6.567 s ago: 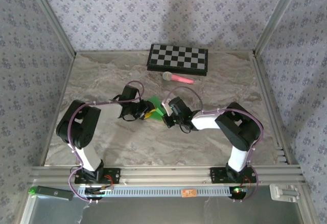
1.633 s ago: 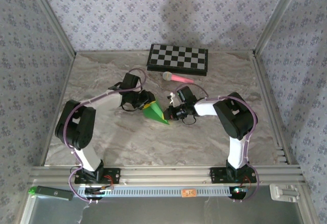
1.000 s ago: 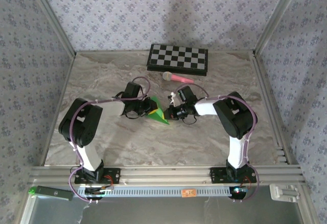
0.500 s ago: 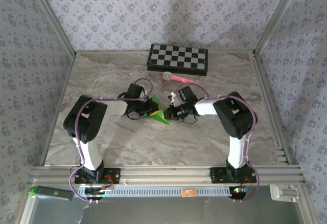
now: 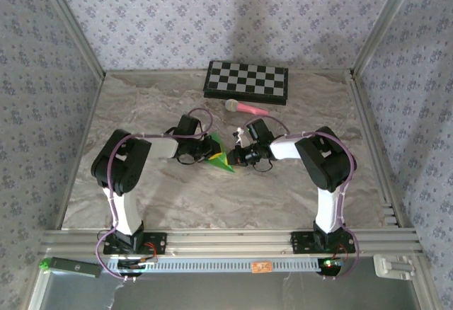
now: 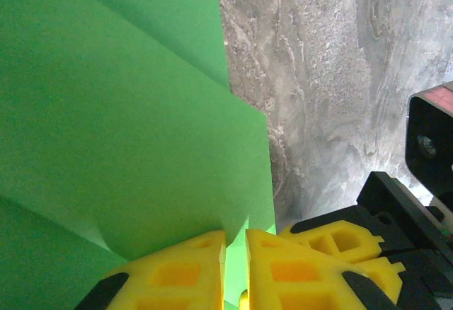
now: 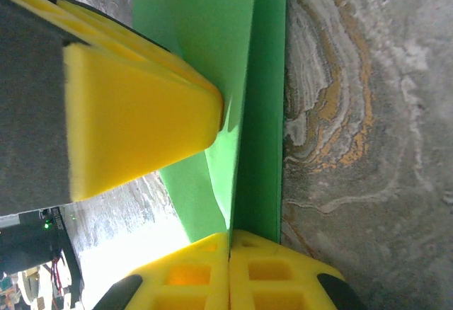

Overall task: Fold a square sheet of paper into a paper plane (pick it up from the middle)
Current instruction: Fourth fold the wing at the center of the table.

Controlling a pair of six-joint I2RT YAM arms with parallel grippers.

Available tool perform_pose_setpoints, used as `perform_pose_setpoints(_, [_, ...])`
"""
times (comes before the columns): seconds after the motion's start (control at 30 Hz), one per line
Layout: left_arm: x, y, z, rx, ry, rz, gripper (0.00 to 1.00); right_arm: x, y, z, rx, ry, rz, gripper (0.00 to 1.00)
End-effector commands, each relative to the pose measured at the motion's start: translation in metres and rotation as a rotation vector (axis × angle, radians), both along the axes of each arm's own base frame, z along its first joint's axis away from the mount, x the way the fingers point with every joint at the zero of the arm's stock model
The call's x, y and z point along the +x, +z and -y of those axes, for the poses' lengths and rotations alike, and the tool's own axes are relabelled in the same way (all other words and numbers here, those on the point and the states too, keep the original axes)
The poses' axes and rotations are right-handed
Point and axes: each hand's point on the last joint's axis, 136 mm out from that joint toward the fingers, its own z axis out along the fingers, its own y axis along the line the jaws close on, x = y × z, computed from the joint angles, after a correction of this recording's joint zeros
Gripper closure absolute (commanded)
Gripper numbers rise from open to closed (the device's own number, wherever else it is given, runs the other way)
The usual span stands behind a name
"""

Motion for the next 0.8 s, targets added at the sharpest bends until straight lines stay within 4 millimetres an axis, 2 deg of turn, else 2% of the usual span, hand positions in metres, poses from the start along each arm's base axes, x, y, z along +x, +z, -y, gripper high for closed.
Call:
perform_pose_setpoints(0.0, [0.004, 0.003, 0.007, -0.013, -0.023, 0.02, 0.85, -0.011, -0.033, 0.022, -0.117, -0.038, -0.085, 0.91])
perform_pose_setpoints(0.23, [0.003, -0.002, 0.004, 0.009, -0.017, 0.007, 0.85, -0.009, -0.004, 0.014, -0.064, -0.024, -0.08, 0.86])
perform_pose_setpoints(0.43, [0.002, -0.007, 0.001, 0.029, -0.009, -0.006, 0.85, -0.014, 0.011, 0.011, -0.029, 0.0, -0.104, 0.84])
perform_pose_setpoints(0.6, [0.003, -0.007, 0.002, 0.028, -0.01, -0.008, 0.85, -0.019, 0.01, 0.016, -0.054, -0.001, -0.113, 0.84])
perform_pose_setpoints(0.77, [0.002, -0.006, 0.002, 0.027, -0.01, -0.008, 0.85, -0.025, -0.002, 0.022, -0.094, -0.003, -0.134, 0.85])
